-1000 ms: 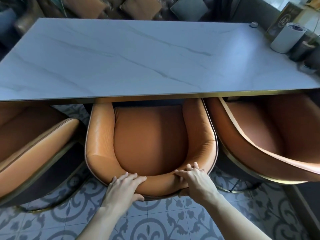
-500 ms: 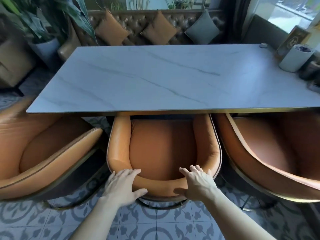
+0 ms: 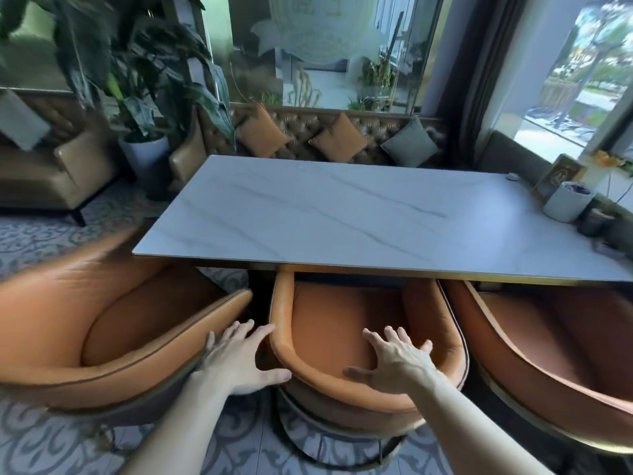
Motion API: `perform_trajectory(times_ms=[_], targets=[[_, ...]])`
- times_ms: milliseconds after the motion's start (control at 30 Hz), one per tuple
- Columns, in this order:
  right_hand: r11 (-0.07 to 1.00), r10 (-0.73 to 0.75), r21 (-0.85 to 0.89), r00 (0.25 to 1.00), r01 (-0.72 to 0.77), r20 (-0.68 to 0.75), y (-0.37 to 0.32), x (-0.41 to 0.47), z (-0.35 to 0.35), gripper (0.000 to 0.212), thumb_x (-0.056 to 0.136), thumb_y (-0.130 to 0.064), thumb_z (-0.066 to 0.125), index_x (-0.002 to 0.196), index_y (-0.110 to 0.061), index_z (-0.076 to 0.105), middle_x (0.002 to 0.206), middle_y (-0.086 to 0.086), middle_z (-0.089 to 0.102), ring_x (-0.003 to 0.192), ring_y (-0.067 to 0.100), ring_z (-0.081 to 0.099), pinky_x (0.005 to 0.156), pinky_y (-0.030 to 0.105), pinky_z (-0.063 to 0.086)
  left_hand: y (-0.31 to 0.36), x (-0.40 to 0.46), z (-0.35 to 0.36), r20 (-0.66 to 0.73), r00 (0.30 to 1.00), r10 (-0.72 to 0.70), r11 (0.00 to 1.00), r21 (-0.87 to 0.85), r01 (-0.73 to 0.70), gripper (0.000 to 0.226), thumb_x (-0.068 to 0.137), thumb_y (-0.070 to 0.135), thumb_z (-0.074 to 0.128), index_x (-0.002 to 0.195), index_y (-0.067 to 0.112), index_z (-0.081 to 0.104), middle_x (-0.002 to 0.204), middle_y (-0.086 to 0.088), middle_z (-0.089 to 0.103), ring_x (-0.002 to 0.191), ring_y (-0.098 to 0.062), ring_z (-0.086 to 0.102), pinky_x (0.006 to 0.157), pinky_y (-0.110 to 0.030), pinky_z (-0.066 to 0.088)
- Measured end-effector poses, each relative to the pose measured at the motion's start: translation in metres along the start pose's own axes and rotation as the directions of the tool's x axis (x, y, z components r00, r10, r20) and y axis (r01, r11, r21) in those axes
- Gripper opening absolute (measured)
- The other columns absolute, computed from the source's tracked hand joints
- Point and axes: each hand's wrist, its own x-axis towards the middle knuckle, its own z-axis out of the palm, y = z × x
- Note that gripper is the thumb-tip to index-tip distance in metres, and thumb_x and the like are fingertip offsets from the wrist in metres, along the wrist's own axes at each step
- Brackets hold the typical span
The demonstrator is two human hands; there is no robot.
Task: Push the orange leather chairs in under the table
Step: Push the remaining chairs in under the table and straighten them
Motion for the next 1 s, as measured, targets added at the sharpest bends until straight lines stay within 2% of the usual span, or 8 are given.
perform_trajectory(times_ms=[233, 533, 700, 867, 1000], targets=[[0.999, -0.053, 0.004, 0.994, 0.054, -0.095, -0.145, -0.029, -0.009, 0.107, 0.072, -0.098, 0.043, 0.160, -0.043, 0.017, 0.167, 0.001, 0.024, 0.155, 0.025, 0.017, 0.115, 0.075, 0.019, -0.130, -0.052, -0.041, -0.093, 0.996, -0.009, 1.000, -0.019, 0.007, 0.109, 0.062, 0.090, 0.054, 0.153, 0.050, 0.011, 0.167, 0.005, 0.009, 0.153, -0.020, 0.005, 0.121, -0.057, 0.005], [0.990, -0.137, 0.011, 0.986, 0.139, -0.098, -0.301, -0.035, -0.004, 0.107, 0.076, -0.094, 0.047, 0.162, -0.041, 0.013, 0.172, 0.007, 0.016, 0.158, 0.029, 0.009, 0.118, 0.074, 0.013, -0.272, -0.089, -0.055, -0.133, 0.991, -0.034, 0.998, -0.064, 0.026, 0.110, 0.062, 0.093, 0.054, 0.153, 0.051, 0.008, 0.167, 0.004, 0.008, 0.153, -0.022, 0.005, 0.122, -0.054, 0.003], [0.981, -0.194, -0.045, 0.980, 0.191, -0.055, -0.377, -0.003, 0.003, 0.107, 0.077, -0.093, 0.047, 0.163, -0.039, 0.011, 0.173, 0.007, 0.011, 0.159, 0.029, 0.006, 0.118, 0.075, 0.012, -0.350, -0.088, -0.059, -0.154, 0.984, -0.088, 0.992, -0.098, 0.073, 0.106, 0.066, 0.088, 0.056, 0.153, 0.051, 0.008, 0.167, 0.005, 0.010, 0.152, -0.020, 0.008, 0.123, -0.051, 0.006], [0.966, -0.255, -0.042, 0.967, 0.254, -0.009, -0.462, 0.049, 0.019, 0.104, 0.079, -0.090, 0.051, 0.162, -0.040, 0.014, 0.172, 0.007, 0.015, 0.159, 0.029, 0.007, 0.118, 0.075, 0.011, -0.432, -0.067, -0.067, -0.132, 0.983, -0.127, 0.987, -0.111, 0.112, 0.105, 0.067, 0.085, 0.057, 0.153, 0.050, 0.008, 0.166, 0.004, 0.013, 0.150, -0.022, 0.016, 0.122, -0.051, 0.009], [0.965, -0.261, -0.022, 0.965, 0.262, 0.018, -0.537, 0.096, 0.028, 0.108, 0.076, -0.093, 0.050, 0.162, -0.039, 0.014, 0.170, 0.006, 0.019, 0.157, 0.027, 0.012, 0.116, 0.073, 0.019, -0.500, -0.043, -0.082, -0.097, 0.985, -0.140, 0.987, -0.096, 0.130, 0.105, 0.068, 0.083, 0.059, 0.154, 0.049, 0.009, 0.165, 0.005, 0.015, 0.149, -0.022, 0.020, 0.122, -0.050, 0.012]])
